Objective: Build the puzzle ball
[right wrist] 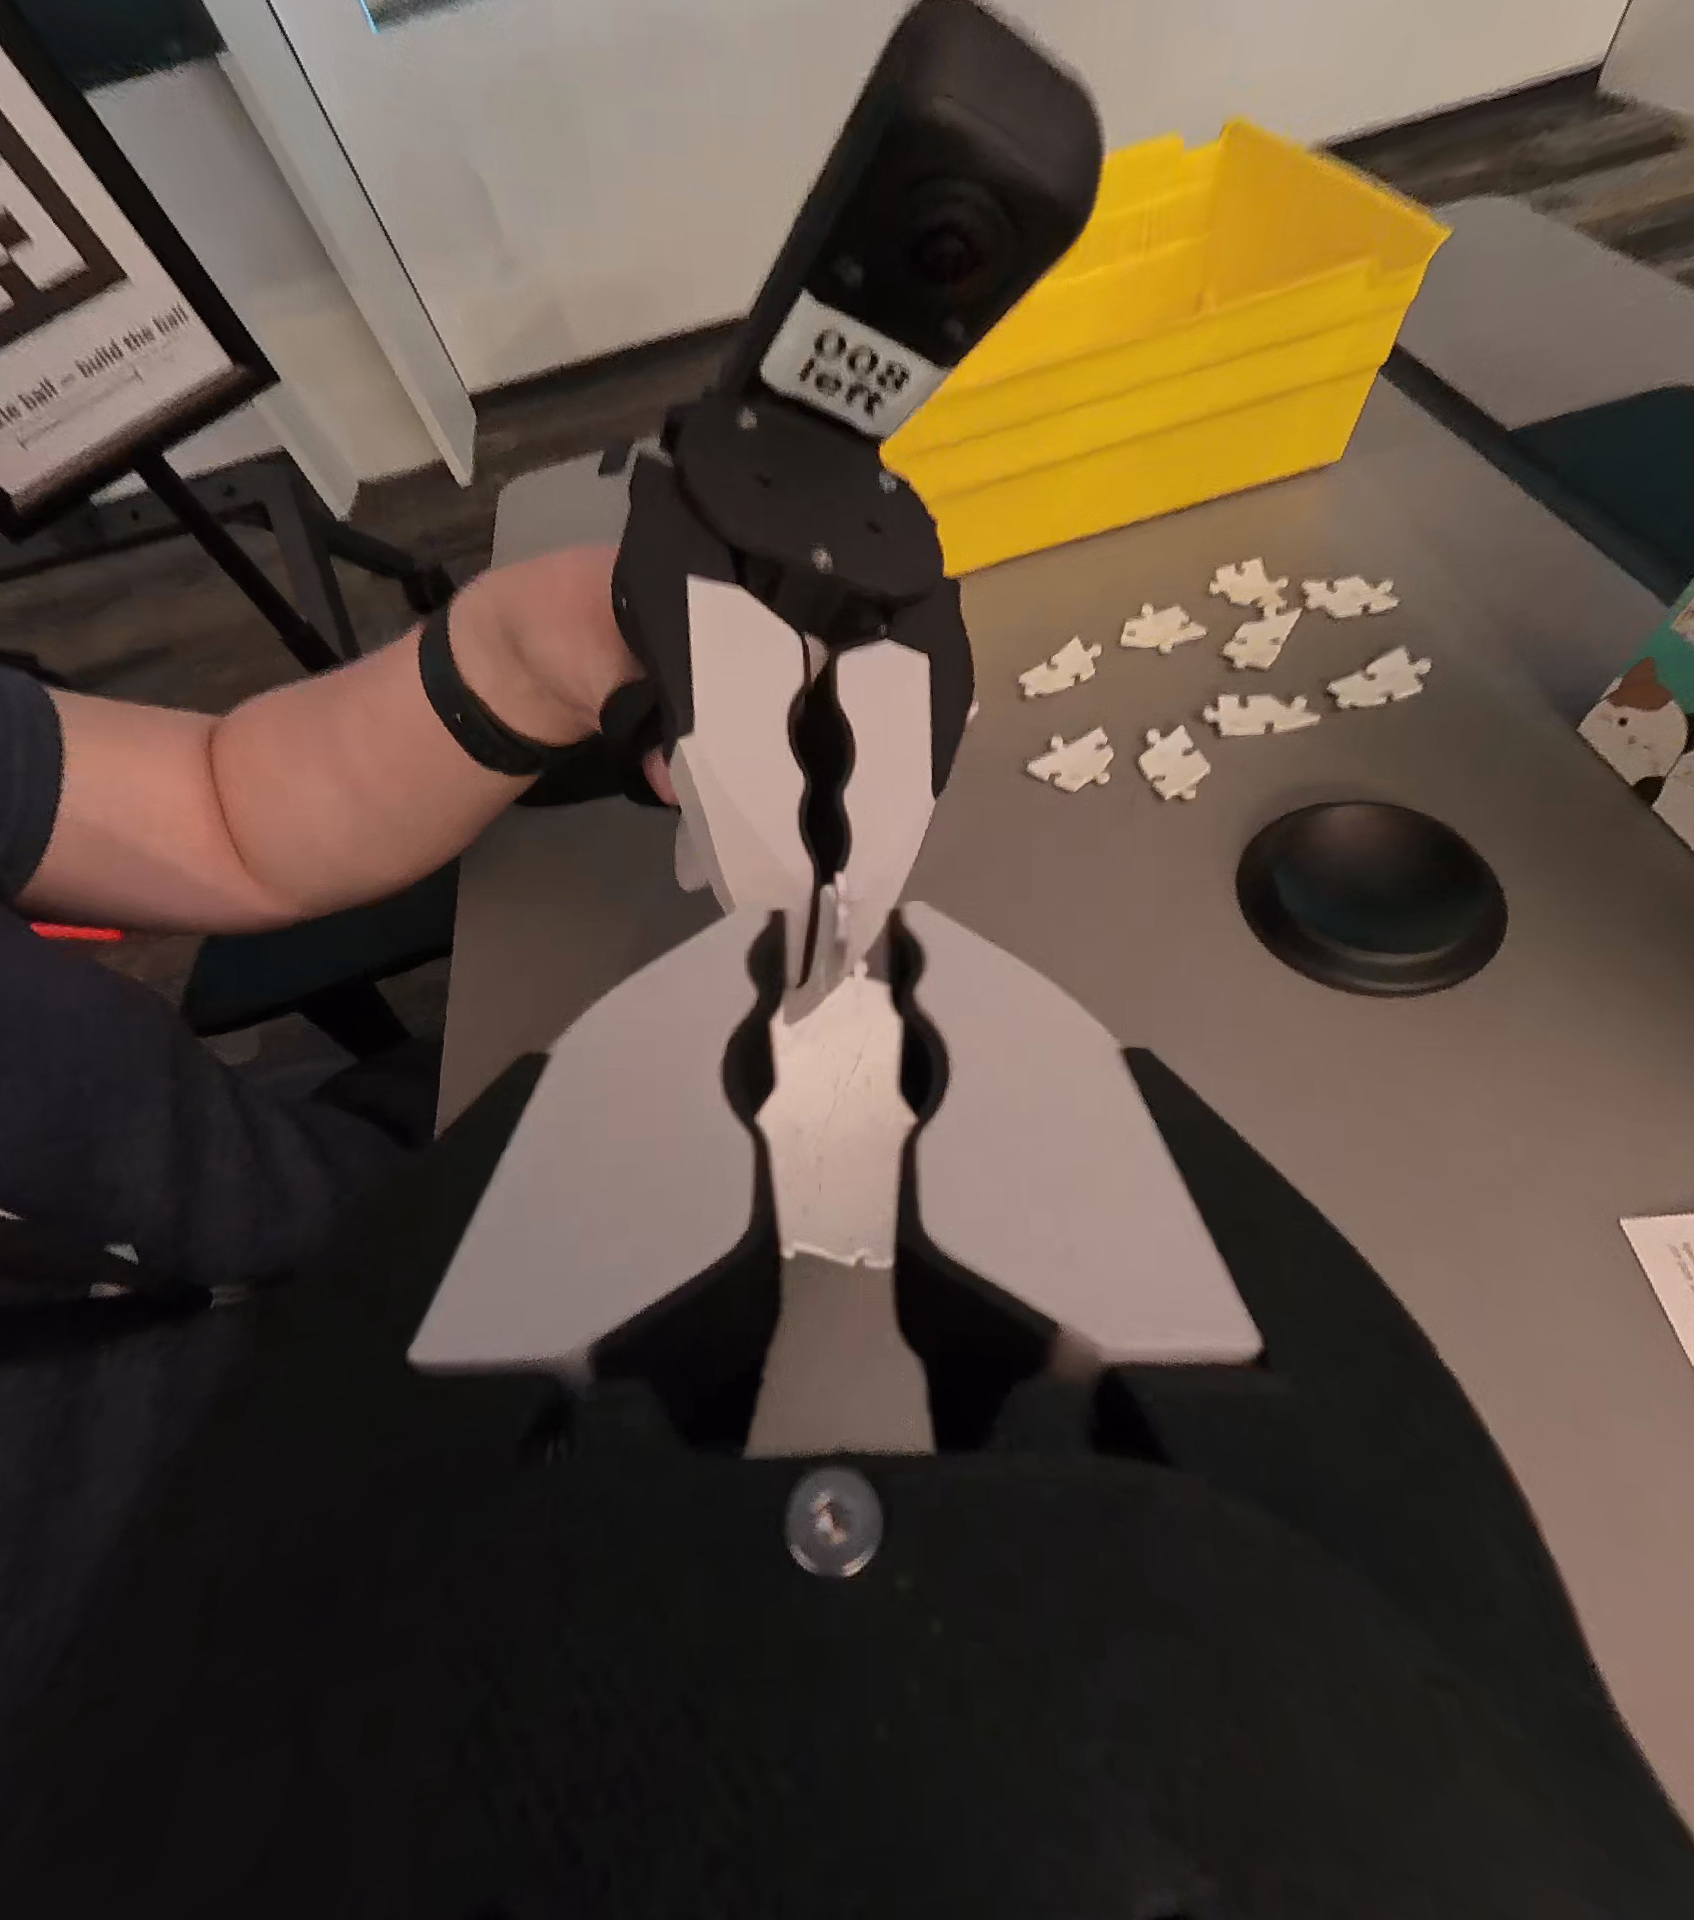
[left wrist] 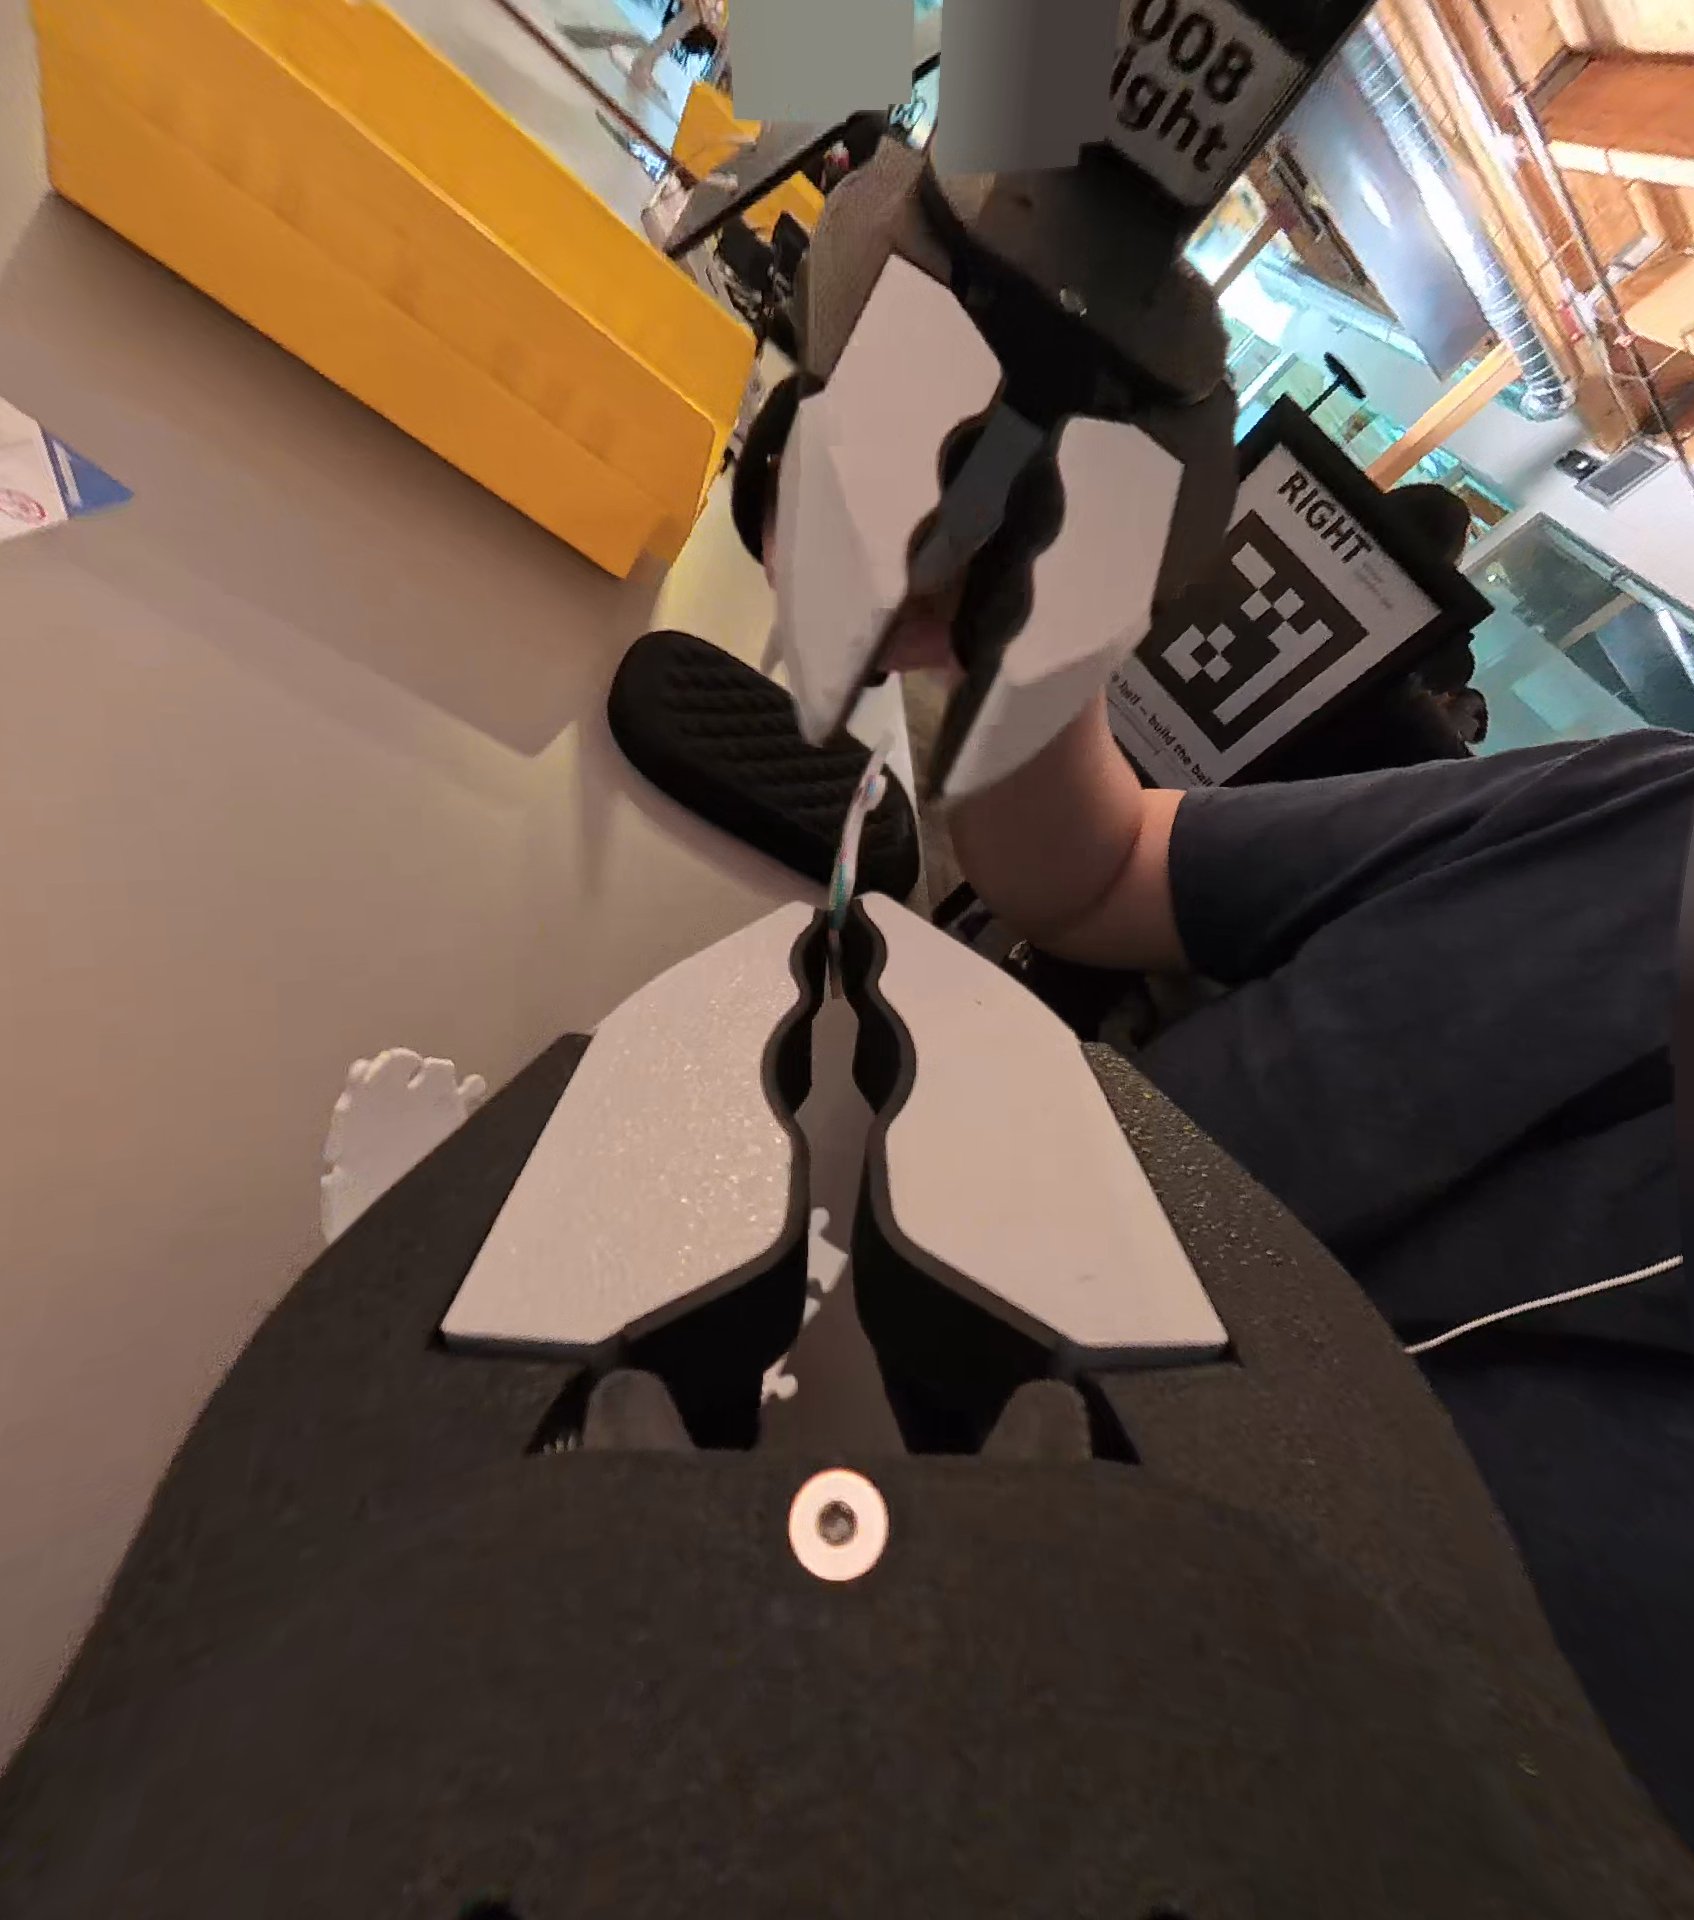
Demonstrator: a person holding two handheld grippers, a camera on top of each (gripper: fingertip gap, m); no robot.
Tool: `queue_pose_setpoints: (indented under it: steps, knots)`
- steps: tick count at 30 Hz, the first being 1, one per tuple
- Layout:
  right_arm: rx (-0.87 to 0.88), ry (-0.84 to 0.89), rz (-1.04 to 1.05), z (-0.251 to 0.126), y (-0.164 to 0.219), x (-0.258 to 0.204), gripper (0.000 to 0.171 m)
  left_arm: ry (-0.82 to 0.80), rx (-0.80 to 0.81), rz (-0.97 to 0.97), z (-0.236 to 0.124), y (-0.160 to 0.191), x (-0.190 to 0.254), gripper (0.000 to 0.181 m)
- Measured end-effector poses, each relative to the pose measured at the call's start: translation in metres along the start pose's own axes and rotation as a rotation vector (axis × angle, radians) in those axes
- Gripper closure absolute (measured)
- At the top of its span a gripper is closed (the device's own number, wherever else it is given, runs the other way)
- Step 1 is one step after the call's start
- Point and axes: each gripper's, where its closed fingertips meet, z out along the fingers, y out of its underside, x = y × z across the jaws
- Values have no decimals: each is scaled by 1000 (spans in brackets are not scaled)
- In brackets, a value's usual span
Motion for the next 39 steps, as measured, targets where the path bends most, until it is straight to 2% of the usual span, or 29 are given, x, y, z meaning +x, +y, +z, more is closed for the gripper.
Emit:
queue_pose_setpoints:
  steps: [1,3,4,5,10,12,14,17,18,20,25,28,31,35,39]
  knots:
    - [-43,3,-1,2,5,0,146,-5,-17,1,1,1,0,179]
    - [-103,1,-5,6,12,-1,147,-7,-50,6,2,4,2,179]
    - [-121,-14,0,9,14,-3,153,-11,-68,12,3,6,3,179]
    - [-137,-51,4,10,16,-8,167,-16,-91,17,4,8,3,179]
    - [-147,-106,91,15,24,-11,167,-47,-138,32,3,18,-1,179]
    - [-144,-107,126,18,27,-8,159,-91,-174,29,3,25,-8,179]
    - [-145,-97,123,18,30,-5,168,-92,-195,27,4,29,-9,179]
    - [-172,-78,104,19,34,-3,168,-103,-213,21,5,32,-12,179]
    - [-179,-65,111,19,36,-1,168,-117,-214,16,3,32,-15,177]
    - [-199,-35,148,17,43,7,168,-198,-233,27,-6,37,-25,155]
    - [-219,38,351,16,76,31,168,-401,-215,34,-54,77,-40,147]
    - [-232,55,433,25,91,36,168,-407,-193,-72,-69,108,-31,148]
    - [-288,114,422,32,103,43,168,-461,-191,-124,-72,130,-27,148]
    - [-355,150,415,37,112,47,168,-571,-274,-115,-58,155,-34,148]
    - [-413,168,410,38,119,51,168,-584,-287,-74,-40,158,-36,150]
